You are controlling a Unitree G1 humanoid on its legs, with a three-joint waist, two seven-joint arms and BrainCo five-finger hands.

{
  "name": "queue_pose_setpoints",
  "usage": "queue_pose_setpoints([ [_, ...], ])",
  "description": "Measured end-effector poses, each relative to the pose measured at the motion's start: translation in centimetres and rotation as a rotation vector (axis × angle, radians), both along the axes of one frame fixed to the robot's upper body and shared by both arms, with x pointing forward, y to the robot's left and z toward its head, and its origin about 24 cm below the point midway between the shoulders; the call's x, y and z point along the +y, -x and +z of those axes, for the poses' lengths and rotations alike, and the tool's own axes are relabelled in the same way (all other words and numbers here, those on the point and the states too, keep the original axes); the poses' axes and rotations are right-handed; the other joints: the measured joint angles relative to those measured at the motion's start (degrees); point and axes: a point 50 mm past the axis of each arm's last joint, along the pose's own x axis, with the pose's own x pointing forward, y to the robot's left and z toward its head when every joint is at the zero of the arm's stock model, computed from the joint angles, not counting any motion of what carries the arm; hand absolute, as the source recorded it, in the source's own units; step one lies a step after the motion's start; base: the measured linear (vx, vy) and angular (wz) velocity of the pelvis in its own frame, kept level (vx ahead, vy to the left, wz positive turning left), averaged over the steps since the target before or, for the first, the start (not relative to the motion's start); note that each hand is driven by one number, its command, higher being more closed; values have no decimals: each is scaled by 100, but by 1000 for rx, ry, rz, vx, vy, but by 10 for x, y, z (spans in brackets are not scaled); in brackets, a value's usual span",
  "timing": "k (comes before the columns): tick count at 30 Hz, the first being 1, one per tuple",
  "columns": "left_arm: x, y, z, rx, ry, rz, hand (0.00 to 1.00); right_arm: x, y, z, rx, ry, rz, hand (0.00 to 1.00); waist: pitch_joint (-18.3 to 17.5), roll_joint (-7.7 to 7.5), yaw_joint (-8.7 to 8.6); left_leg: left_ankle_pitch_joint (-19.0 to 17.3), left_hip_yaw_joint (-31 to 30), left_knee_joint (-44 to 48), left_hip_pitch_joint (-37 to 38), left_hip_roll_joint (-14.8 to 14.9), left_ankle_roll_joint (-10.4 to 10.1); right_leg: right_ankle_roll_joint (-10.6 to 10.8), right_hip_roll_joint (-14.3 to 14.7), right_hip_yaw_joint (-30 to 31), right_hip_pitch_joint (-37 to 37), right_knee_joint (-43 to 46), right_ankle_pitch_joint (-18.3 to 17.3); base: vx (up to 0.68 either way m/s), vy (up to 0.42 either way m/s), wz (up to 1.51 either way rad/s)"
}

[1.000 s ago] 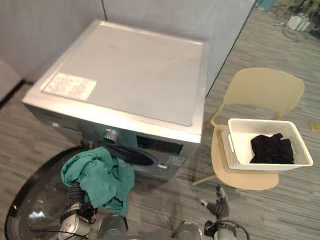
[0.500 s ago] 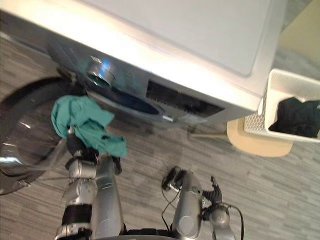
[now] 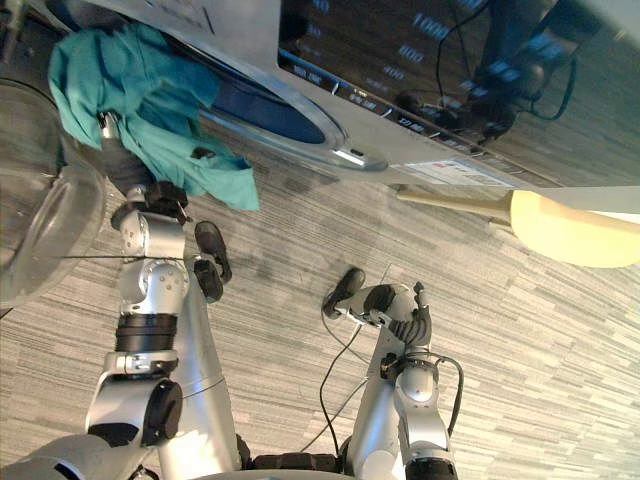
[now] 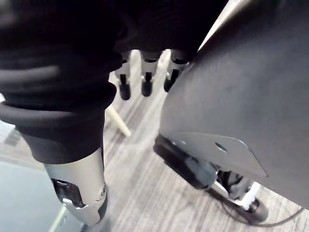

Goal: Pick up the laundry basket with both hands and put the clothes into the washing machine.

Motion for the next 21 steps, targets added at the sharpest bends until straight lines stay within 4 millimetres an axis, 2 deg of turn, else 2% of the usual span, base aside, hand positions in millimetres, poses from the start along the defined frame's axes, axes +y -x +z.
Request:
queue_pose_setpoints([
  [2, -7, -2, 23, -63, -29, -32, 100, 0, 3, 3, -18, -2, -5, 0, -1, -2, -8, 47, 4, -28, -110, 2, -3, -7, 7, 8, -128, 4, 4, -12, -7, -2],
  [3, -17, -3, 44, -118, -53, -69, 100, 0, 5, 4, -28, -1, -3, 0, -1, -2, -7, 75, 6, -55, -179, 3, -6, -27, 7, 1, -206, 0, 16, 0, 0, 0],
  [4, -21, -3, 52, -140, -66, -84, 100, 0, 5, 5, -33, 0, -1, 0, -1, -2, -12, 90, 7, -67, -204, 3, -7, -37, 7, -4, -230, -5, 22, 0, 0, 0],
  [6, -40, -1, 83, -225, -105, -155, 100, -1, 7, 7, -47, 1, 8, 0, -7, -12, -26, 123, 19, -108, -296, 10, -15, -72, 9, -16, -342, -26, 43, -5, -8, -3],
  [8, -54, 3, 102, -280, -133, -200, 100, -1, 8, 9, -57, 4, 11, 0, -8, -13, -50, 136, 20, -104, -360, 16, -15, -78, 12, -17, -406, -22, 47, 2, -1, -3],
  [10, -77, 9, 127, -351, -169, -281, 100, 1, 8, 12, -76, 5, 18, 0, -10, -16, -127, 140, 21, -83, -467, 28, -11, -81, 12, -28, -498, -11, 48, 0, 0, 0],
  [13, -108, 19, 150, -419, -182, -404, 100, 0, 10, 15, -87, 9, 17, 0, -15, -24, -158, 140, 28, -17, -589, 39, -8, -84, 5, 1, -615, 39, 51, -15, 13, -3],
  [16, -132, 28, 160, -464, -149, -488, 100, -2, 13, 22, -117, 18, 9, 0, -17, -28, -164, 160, 32, 29, -784, 42, 26, -101, -5, 38, -821, 112, 62, -41, 13, -4],
  [19, -132, 30, 172, -482, -163, -456, 100, -7, 16, 33, -153, 30, -10, 0, -26, -42, -159, 182, 118, 76, -996, 126, 58, -143, 25, 157, -1144, 187, 128, -59, -1, -18],
  [20, -123, 29, 186, -500, -190, -382, 100, -16, 5, 40, -182, 28, -52, 0, -30, -49, -157, 201, 188, 83, -1109, 198, 86, -159, 75, 231, -1343, 173, 233, -62, -3, -33],
  [21, -117, 29, 195, -510, -208, -339, 100, -17, -4, 46, -209, 21, -56, 0, -30, -49, -158, 209, 218, 92, -1174, 242, 97, -177, 119, 278, -1451, 161, 287, -81, 2, -42],
])
